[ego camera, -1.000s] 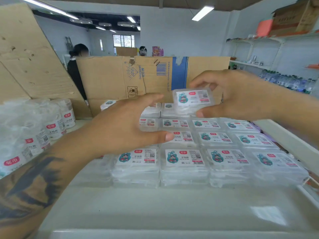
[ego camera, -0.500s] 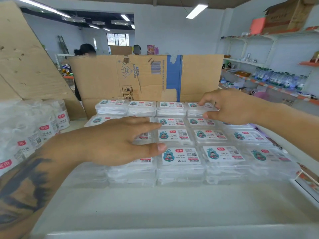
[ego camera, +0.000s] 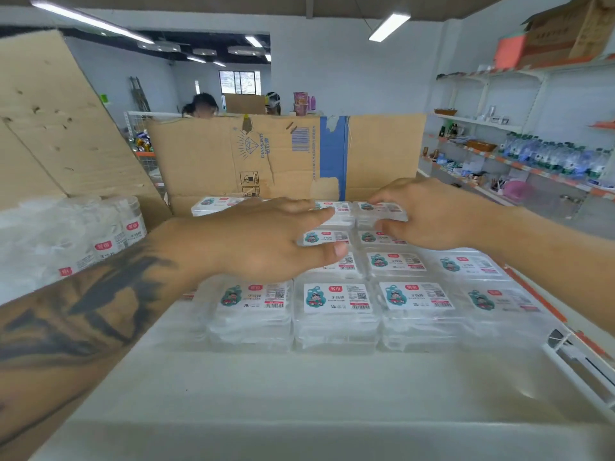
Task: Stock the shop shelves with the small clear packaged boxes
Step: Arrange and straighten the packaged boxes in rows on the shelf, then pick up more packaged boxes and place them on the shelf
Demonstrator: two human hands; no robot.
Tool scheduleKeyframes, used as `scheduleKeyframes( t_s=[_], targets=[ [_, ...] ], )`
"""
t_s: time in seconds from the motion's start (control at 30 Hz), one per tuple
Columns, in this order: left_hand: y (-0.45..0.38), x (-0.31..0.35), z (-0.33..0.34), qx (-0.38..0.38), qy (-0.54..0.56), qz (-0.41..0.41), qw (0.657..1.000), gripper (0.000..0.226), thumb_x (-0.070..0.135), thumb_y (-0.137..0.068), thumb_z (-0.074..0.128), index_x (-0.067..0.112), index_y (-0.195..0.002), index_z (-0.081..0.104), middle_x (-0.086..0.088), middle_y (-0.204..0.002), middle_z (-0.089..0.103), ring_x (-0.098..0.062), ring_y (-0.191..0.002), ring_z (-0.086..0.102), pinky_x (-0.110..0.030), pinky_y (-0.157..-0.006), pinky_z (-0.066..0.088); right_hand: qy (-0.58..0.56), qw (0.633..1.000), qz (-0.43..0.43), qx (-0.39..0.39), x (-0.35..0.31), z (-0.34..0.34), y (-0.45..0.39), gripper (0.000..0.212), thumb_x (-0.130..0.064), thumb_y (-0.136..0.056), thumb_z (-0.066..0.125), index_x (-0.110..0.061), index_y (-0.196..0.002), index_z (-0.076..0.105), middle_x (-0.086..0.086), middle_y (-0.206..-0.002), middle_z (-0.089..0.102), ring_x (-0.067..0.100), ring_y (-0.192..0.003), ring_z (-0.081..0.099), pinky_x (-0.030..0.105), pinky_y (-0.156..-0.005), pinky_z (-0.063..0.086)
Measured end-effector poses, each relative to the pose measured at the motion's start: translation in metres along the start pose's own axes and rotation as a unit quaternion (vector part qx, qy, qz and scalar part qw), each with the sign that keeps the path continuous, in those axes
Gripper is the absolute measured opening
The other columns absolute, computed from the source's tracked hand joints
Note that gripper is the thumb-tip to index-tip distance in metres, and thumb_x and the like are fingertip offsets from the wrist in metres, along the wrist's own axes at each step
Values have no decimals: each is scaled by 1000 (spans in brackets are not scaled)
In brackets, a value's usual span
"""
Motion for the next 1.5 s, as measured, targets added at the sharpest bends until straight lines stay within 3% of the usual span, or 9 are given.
scheduleKeyframes(
  t_s=[0.13,0.3,0.47,0.63,0.87,1.0,1.13,1.3,1.5],
  targets=[
    [-17,2,1,-41,-36,-45,997,97,87,-79,6,38,-162,-6,10,-171,-11,-18,-158,-9,-47,-128,1,-32,998,-37,-32,-17,7,6,57,-40,-102,56,-33,-155,38,0,-154,47,22,-141,42,30,-113,33],
    [-28,2,7,-44,-4,-54,998,87,74,-97,18,22,-165,0,7,-172,-8,-11,-158,-8,-33,-127,-4,-29,998,-26,-50,-16,17,2,56,-44,-105,45,-31,-158,30,3,-163,34,25,-149,31,40,-122,26],
    [-30,-2,12,-28,-5,-70,997,92,81,-91,18,28,-164,3,11,-171,-6,-13,-158,-7,-44,-129,4,-33,998,-24,-54,-15,19,0,56,-45,-105,45,-32,-157,31,3,-163,34,27,-148,32,42,-121,28],
    [-28,0,7,6,-6,-77,997,90,83,-90,15,33,-164,11,13,-172,1,-16,-159,0,-54,-126,7,-19,996,-22,-90,-16,10,-1,65,-52,-104,42,-38,-161,16,-3,-168,21,21,-154,21,41,-125,19],
    [34,-9,-5,98,0,-35,995,83,83,-89,19,38,-157,32,10,-167,27,-21,-155,22,-56,-122,18,17,997,29,-63,-56,-38,36,59,-60,-102,34,-34,-155,33,1,-160,37,25,-147,33,45,-121,27],
    [109,-39,-1,189,-24,-56,980,71,76,-96,28,38,-155,34,4,-161,40,-26,-146,39,-49,-115,32,30,999,40,-2,-128,-42,76,71,-73,-93,30,-37,-154,31,1,-152,47,28,-137,46,49,-111,40],
    [200,-78,26,241,-48,-70,967,65,73,-96,26,37,-147,42,4,-145,56,-26,-130,51,-47,-105,36,11,998,33,51,-228,-26,121,72,-73,-93,31,-37,-155,29,-2,-156,43,27,-139,44,47,-111,40],
    [320,-127,82,250,-58,-99,961,70,74,-94,17,37,-149,42,4,-155,46,-22,-141,45,-49,-113,30,19,990,15,142,-358,6,175,67,-72,-95,28,-35,-150,41,-4,-156,44,27,-138,46,44,-112,36],
    [452,-187,160,239,-41,-143,960,65,70,-95,27,33,-142,54,3,-146,57,-24,-133,54,-53,-109,38,20,981,-57,185,-508,54,206,63,-64,-93,42,-24,-140,56,8,-150,50,34,-131,52,50,-109,40]
  ],
)
Point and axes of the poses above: each hand's wrist, its own y-axis away from the middle knuckle, its own z-axis out of the palm, x = y × z, the point moved 6 cm from there along -y, towards the middle knuckle
